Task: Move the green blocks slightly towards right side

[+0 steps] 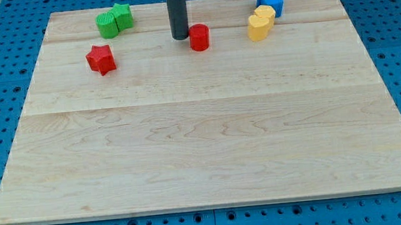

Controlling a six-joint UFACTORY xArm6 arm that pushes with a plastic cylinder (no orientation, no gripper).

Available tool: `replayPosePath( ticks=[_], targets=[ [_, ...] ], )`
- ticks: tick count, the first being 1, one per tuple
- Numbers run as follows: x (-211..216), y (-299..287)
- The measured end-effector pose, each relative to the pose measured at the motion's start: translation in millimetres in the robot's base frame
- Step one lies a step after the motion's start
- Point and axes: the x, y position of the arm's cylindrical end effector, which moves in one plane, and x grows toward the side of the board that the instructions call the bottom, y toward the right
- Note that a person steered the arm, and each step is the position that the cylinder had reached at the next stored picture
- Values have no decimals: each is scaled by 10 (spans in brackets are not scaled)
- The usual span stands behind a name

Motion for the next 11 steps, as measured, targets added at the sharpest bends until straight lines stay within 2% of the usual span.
replayPosePath(
  ticks=[2,4,7,8,9,11],
  targets=[
    [-262,-1622],
    [-379,-2584],
    [-640,-1623],
    [-875,-1940],
    [-794,-1488],
    [-340,-364]
  ],
)
